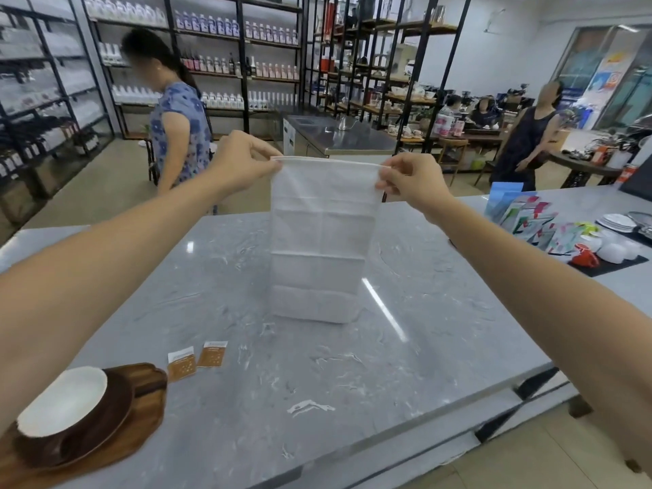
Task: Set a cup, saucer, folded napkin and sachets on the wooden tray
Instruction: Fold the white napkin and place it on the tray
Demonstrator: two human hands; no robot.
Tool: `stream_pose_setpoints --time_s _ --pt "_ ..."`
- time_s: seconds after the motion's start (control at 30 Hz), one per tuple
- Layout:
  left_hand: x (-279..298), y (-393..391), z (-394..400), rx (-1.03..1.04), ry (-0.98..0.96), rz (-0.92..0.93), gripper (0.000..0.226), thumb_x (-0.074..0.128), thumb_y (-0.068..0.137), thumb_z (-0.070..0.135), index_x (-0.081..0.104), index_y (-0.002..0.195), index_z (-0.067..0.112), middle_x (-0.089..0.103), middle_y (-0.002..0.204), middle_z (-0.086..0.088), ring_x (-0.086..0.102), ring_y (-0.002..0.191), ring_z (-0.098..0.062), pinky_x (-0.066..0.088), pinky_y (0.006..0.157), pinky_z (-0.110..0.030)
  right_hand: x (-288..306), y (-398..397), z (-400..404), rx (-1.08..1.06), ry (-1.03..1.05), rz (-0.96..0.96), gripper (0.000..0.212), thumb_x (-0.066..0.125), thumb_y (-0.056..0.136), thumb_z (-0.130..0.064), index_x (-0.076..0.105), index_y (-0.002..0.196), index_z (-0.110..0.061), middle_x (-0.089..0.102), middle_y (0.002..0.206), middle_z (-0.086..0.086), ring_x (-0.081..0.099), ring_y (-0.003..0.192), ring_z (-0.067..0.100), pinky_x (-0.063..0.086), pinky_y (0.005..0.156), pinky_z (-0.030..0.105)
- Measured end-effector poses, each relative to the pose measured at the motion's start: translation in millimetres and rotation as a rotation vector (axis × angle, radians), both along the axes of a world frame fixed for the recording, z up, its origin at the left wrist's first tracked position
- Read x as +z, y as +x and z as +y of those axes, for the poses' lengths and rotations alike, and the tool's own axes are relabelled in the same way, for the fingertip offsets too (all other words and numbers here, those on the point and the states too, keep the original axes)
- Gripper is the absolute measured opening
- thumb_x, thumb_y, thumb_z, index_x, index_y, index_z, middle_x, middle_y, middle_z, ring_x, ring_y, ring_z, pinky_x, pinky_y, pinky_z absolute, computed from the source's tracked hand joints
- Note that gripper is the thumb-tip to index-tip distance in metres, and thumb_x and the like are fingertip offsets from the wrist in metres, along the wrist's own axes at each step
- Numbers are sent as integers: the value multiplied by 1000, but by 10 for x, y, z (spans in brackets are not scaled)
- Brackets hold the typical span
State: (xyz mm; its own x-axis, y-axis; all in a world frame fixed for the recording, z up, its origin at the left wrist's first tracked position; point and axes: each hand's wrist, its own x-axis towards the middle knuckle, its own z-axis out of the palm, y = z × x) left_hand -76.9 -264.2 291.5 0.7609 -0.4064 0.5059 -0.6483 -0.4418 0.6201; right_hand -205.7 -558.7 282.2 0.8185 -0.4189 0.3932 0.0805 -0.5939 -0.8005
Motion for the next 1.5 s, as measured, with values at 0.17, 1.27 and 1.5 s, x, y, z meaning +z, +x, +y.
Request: stream_pose_setpoints --time_s 0.17,1.27,1.5 --pt "-3 64 -79 -19 -88 -69 12 74 89 20 79 98 26 75 84 3 65 65 1 51 60 -10 27 191 -115 17 -34 -73 8 70 98 -17 74 103 -12 79 92 7 78 86 17 65 81 32" --pt "-2489 -2717 1178 -77 -108 378 27 81 81 9 82 89 35 79 92 9 74 88 -9 56 82 -17 -2474 -2784 866 109 109 98 24 75 91 -18 79 99 -41 76 93 -11 70 80 11 50 62 14" --pt "-2374 -2007 797 -81 -317 498 35 79 80 7 79 84 42 79 88 13 73 80 0 53 76 -8 -2347 -2031 627 109 240 74 22 75 94 -16 75 108 -33 76 97 -9 72 97 10 57 74 23"
